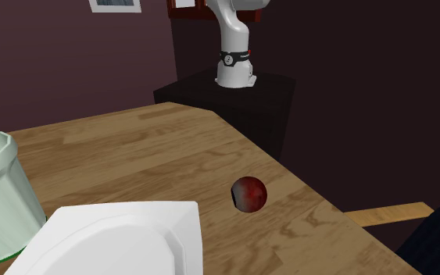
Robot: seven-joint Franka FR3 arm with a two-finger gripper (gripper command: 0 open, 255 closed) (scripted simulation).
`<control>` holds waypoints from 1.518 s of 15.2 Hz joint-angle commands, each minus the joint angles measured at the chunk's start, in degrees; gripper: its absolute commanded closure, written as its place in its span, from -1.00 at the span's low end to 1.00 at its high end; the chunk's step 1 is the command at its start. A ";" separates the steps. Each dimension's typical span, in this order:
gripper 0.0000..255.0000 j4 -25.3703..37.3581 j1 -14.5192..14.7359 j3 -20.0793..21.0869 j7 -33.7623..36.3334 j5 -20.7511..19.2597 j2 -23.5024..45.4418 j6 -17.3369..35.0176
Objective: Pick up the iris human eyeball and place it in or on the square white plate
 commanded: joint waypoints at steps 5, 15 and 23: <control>-1.00 -0.96 2.24 3.86 3.42 2.55 10.02 12.24; -1.00 4.94 4.74 9.22 9.49 2.98 30.96 29.12; -1.00 15.23 7.41 10.84 16.36 -1.64 48.89 37.97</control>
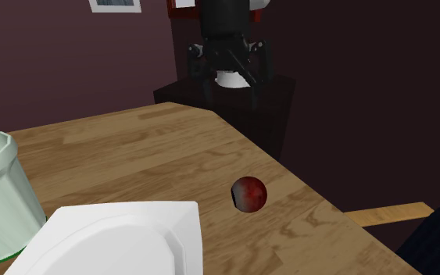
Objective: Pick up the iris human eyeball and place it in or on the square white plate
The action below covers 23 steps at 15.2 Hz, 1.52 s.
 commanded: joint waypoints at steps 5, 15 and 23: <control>-1.00 9.96 3.49 -0.83 4.99 -3.84 12.69 3.55; -1.00 19.11 6.65 -2.42 7.62 -6.05 24.88 7.09; -1.00 19.59 6.83 -2.57 7.71 -6.18 26.02 7.75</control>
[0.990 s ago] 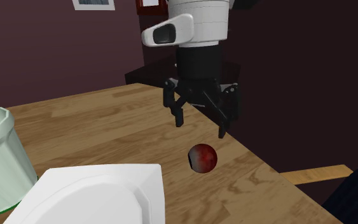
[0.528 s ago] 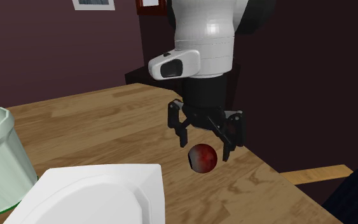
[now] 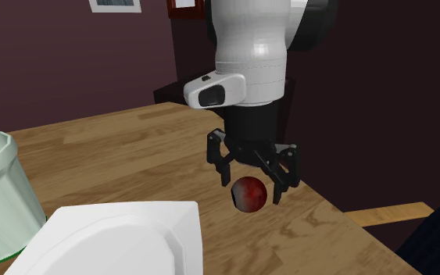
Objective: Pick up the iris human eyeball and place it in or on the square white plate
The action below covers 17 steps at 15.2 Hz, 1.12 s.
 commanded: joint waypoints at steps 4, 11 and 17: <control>1.00 -0.01 0.00 0.00 0.00 0.00 0.00 0.00; 1.00 0.00 0.00 0.00 0.00 0.00 0.01 0.01; 1.00 -0.82 -0.40 0.49 -0.08 0.44 -3.84 -3.01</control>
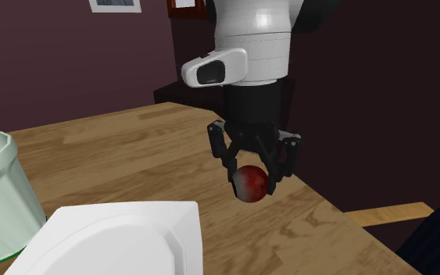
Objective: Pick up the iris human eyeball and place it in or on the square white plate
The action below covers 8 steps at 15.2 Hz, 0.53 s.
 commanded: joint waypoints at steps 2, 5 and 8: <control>1.00 -0.40 -0.19 0.25 -0.03 0.24 -1.97 -1.57; 1.00 -0.57 -0.38 0.48 -0.08 0.48 -3.77 -3.20; 1.00 -0.63 -0.55 0.69 -0.14 0.73 -5.51 -4.87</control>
